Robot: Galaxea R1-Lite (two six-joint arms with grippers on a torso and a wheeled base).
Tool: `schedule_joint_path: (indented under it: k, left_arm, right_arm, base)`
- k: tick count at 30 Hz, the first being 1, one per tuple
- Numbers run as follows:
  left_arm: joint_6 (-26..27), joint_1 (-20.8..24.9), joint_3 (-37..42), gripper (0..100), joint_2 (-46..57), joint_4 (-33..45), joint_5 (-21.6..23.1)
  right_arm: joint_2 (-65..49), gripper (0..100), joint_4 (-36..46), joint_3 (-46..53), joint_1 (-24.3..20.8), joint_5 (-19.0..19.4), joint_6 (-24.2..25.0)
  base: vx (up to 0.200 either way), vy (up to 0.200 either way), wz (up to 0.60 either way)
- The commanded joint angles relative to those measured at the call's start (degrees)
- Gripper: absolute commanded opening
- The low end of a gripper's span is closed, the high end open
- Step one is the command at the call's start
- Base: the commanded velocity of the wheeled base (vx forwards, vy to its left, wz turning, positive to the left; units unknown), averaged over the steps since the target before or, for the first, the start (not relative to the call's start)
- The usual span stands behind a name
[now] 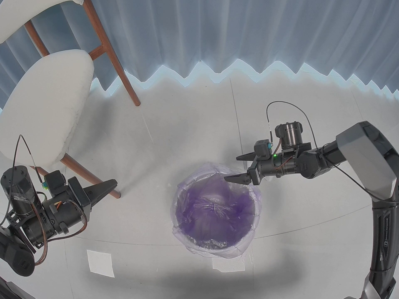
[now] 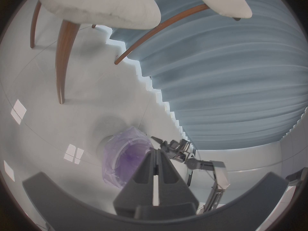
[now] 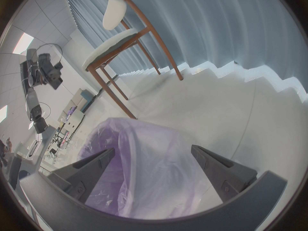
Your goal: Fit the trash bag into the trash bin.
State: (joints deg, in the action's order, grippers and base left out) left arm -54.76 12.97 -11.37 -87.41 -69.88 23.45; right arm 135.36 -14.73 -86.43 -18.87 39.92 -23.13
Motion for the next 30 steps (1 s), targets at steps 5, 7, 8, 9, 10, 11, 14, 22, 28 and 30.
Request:
schedule_joint_path:
  k: [5,7,8,9,10,11,14,22,28,30]
  left_arm:
    - [10.29,0.3,-0.49,0,-12.88,-0.79,0.28]
    - [12.48,0.21,-0.58,0,-15.86,-2.37,0.63]
    - [13.01,0.21,-0.67,0,-17.45,-3.42,0.89]
    - [13.54,0.21,-0.84,0,-19.47,-5.01,1.07]
    - [14.07,0.3,-0.67,0,-21.75,-6.68,1.24]
    - [14.33,0.3,-0.58,0,-22.54,-7.2,1.24]
    - [19.69,1.09,-0.05,0,-32.56,-15.47,1.15]
    - [29.1,1.97,-5.41,0,-43.9,-18.72,4.49]
    - [27.78,1.97,-12.01,0,-47.51,-18.72,6.08]
    - [27.07,1.97,-13.94,0,-48.21,-18.72,6.96]
  right_arm:
    - [-22.25,100,-0.22,12.16,8.24,-0.55,8.54]
    - [-27.43,100,-0.3,16.21,12.1,-1.08,10.38]
    - [-29.81,100,-0.48,18.4,14.04,-1.16,10.82]
    - [-32.71,100,-0.92,21.13,16.23,-1.16,11.0]
    - [-35.52,100,-1.53,24.2,18.43,-1.08,11.17]
    - [-36.22,100,-1.8,25.17,18.96,-1.16,11.17]
    - [-45.36,100,-5.14,35.98,24.76,-1.08,11.44]
    - [-61.98,100,-7.16,50.4,26.96,-1.16,20.31]
    - [-63.38,100,-7.16,51.36,26.96,-1.6,21.37]
    - [-63.47,100,-7.16,51.1,26.96,-1.87,21.46]
  base:
    - [0.0,0.0,0.0]
    - [0.0,0.0,0.0]
    - [0.0,0.0,0.0]
    - [0.0,0.0,0.0]
    - [0.0,0.0,0.0]
    - [0.0,0.0,0.0]
    - [0.0,0.0,0.0]
    - [0.0,0.0,0.0]
    - [0.0,0.0,0.0]
    - [0.0,0.0,0.0]
